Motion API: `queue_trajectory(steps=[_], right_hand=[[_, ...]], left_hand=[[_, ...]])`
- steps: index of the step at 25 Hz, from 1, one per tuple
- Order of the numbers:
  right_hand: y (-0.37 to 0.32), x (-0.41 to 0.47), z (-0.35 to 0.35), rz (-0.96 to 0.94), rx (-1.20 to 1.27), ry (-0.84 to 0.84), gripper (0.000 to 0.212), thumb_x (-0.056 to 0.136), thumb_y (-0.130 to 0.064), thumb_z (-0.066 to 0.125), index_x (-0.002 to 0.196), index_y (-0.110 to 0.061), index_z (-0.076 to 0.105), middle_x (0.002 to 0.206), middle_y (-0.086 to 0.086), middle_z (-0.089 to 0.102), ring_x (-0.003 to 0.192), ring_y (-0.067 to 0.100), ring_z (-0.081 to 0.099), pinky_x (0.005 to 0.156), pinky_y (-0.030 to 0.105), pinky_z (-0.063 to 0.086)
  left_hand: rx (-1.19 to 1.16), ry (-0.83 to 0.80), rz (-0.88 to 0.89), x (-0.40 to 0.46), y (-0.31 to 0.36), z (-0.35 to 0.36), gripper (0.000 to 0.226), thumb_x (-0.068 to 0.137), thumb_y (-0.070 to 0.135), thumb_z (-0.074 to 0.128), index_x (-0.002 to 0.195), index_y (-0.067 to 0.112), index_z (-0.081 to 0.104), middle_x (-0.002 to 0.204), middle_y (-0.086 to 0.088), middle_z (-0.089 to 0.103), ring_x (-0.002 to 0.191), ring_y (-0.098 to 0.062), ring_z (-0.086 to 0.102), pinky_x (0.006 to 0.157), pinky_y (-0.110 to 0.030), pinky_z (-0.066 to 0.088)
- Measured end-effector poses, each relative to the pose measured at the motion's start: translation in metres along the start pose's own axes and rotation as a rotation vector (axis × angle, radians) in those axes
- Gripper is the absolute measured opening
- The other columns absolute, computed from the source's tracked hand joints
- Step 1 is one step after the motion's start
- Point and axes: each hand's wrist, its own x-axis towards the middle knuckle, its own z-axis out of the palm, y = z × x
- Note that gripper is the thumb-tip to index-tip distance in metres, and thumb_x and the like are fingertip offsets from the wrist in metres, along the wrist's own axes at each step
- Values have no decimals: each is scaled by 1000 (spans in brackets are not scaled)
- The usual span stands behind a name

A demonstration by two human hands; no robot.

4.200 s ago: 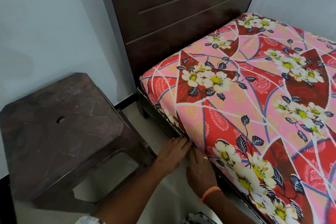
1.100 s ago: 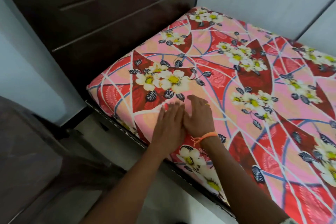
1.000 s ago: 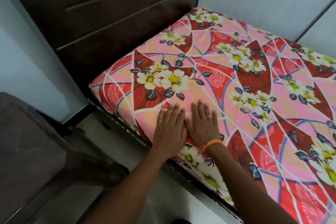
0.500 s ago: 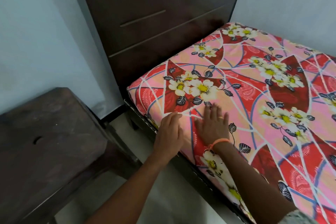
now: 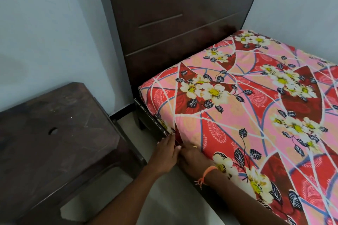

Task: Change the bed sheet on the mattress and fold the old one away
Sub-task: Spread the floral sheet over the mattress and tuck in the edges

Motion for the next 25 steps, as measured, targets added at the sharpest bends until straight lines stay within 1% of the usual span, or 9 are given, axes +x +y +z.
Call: queue_trajectory(steps=[4,9,13,15,17,19,21,23,25], right_hand=[[-16,40,36,188,23,-131,81,85,-36,65,151,-9,24,150,14,35,136,31,37,114,38,32],[8,48,70,190,-115,-231,112,75,-50,70,154,-9,3,161,15,1,148,32,1,120,42,7],[2,49,66,147,-140,-273,94,70,-43,73,143,4,37,154,26,22,145,40,13,120,47,14],[-22,47,37,229,-2,-246,62,80,-33,66,126,8,56,132,32,50,126,42,46,108,46,37],[-36,26,-1,305,189,-15,38,85,-28,56,107,2,67,101,24,68,94,36,65,82,42,52],[-19,-18,-37,380,217,488,24,88,-24,56,97,-6,71,89,12,71,81,25,66,72,41,53],[20,-72,-60,620,-55,793,38,91,-37,52,114,-10,65,117,12,65,110,28,59,92,48,49],[57,-116,-65,993,-209,515,74,90,-64,34,147,-16,37,155,13,31,143,34,26,115,54,24],[80,-139,-55,1120,-215,279,85,89,-74,17,155,-21,9,163,7,1,149,31,3,119,50,5]], left_hand=[[449,40,-11,30,-21,-31,68,93,21,54,152,7,23,155,-13,27,147,-35,19,120,-49,19],[675,-181,-27,64,-31,-37,71,90,25,59,152,8,30,154,-19,30,144,-37,23,120,-49,20],[683,-163,60,46,-12,-7,43,93,24,50,135,13,56,141,-15,48,133,-33,41,111,-40,34],[577,-125,14,36,-5,-18,31,96,24,45,119,18,65,125,-10,62,117,-29,59,94,-38,48],[422,106,158,30,9,-30,29,93,25,41,98,16,68,100,-8,69,92,-31,69,74,-39,56],[279,342,503,31,45,-30,23,86,22,43,77,13,62,78,-8,63,71,-32,65,59,-39,54],[219,394,720,33,89,-12,18,88,20,48,88,11,63,90,-10,62,83,-31,61,70,-40,52],[245,302,738,30,122,17,42,92,32,47,124,8,61,128,-17,59,120,-35,54,98,-48,46],[371,154,710,25,137,49,62,94,46,39,144,10,47,152,-17,42,142,-37,34,115,-55,26]])
